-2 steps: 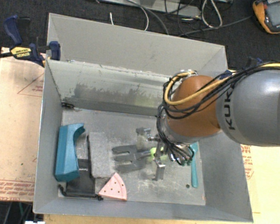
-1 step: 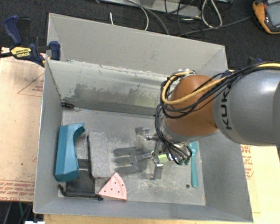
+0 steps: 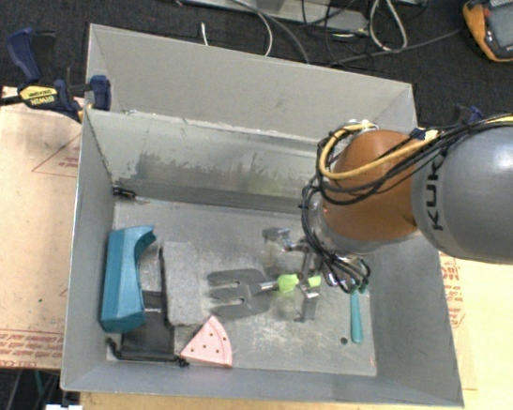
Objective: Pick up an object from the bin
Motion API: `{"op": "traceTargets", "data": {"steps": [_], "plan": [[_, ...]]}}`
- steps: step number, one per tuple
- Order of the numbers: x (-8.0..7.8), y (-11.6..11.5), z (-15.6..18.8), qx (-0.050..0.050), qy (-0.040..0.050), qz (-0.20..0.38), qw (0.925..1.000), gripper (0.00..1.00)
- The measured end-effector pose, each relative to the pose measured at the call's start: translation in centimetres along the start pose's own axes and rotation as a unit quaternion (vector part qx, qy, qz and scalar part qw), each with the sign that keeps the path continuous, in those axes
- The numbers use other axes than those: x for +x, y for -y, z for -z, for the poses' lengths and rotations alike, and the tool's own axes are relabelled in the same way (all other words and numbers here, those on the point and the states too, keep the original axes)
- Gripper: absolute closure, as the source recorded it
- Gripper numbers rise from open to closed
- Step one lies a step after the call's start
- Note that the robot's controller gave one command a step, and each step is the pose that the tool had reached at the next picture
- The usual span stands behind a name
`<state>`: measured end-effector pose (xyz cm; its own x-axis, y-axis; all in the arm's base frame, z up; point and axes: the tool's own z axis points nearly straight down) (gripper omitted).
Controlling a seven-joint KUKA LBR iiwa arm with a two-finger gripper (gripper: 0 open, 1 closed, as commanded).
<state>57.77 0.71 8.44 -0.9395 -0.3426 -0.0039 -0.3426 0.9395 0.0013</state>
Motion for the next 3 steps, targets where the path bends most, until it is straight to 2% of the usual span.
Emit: {"op": "traceTargets", "data": {"steps": [1, 2, 3], "plan": [[-0.25, -0.31, -0.38, -0.001, 0.0007, -0.029, 0.9996, 0.0], [-0.47, -1.16, 0.31, 0.0, 0.0014, 0.017, 0.9999, 0.0], [-0.85, -1.0, 0.07, -0.001, 0.0024, 0.004, 1.0, 0.0]]}}
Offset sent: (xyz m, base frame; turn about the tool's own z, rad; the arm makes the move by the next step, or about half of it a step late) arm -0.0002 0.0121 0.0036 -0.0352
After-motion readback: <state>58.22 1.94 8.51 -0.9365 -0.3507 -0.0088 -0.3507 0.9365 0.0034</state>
